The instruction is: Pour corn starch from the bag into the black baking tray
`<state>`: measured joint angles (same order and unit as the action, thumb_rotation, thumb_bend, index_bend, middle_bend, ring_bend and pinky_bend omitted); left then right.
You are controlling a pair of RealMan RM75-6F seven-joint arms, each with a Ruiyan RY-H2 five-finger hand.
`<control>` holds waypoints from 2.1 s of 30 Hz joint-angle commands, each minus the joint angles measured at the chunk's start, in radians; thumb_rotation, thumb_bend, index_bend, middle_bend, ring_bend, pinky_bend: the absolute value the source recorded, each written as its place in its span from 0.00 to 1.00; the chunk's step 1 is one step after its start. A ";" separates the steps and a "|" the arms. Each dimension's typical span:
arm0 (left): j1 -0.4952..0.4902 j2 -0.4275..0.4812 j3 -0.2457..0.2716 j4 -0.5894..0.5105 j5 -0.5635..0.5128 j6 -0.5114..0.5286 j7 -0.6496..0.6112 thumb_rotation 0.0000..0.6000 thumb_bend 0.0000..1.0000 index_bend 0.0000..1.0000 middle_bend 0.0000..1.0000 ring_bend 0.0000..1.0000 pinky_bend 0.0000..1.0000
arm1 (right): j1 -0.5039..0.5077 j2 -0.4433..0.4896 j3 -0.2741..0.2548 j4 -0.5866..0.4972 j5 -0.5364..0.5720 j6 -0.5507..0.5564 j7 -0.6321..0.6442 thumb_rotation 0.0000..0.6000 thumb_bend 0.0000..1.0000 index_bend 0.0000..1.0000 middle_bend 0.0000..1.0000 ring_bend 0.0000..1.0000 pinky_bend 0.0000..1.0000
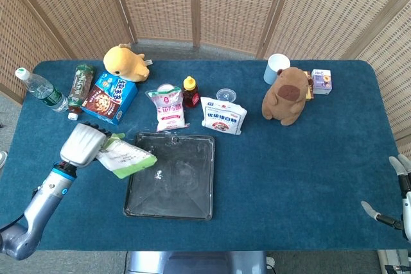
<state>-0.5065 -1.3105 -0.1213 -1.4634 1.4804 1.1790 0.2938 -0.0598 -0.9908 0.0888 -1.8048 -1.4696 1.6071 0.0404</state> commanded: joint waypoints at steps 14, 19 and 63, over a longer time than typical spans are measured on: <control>0.075 -0.221 -0.025 0.314 -0.138 -0.011 -0.557 1.00 0.32 0.89 0.75 0.65 0.56 | 0.005 -0.003 -0.003 0.004 0.004 -0.014 -0.005 0.84 0.03 0.05 0.00 0.00 0.00; 0.059 -0.275 -0.030 0.388 -0.141 -0.046 -0.637 1.00 0.30 0.89 0.75 0.63 0.52 | 0.004 -0.003 -0.002 0.004 0.008 -0.014 -0.004 0.83 0.03 0.05 0.00 0.00 0.00; 0.381 0.136 0.069 0.019 -0.145 0.295 -0.380 1.00 0.00 0.00 0.00 0.00 0.09 | -0.005 -0.015 0.004 0.002 -0.014 0.032 -0.061 0.83 0.03 0.05 0.00 0.00 0.00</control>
<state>-0.1663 -1.2171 -0.0484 -1.3876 1.3596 1.4281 -0.1256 -0.0627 -1.0013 0.0891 -1.8055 -1.4830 1.6312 -0.0106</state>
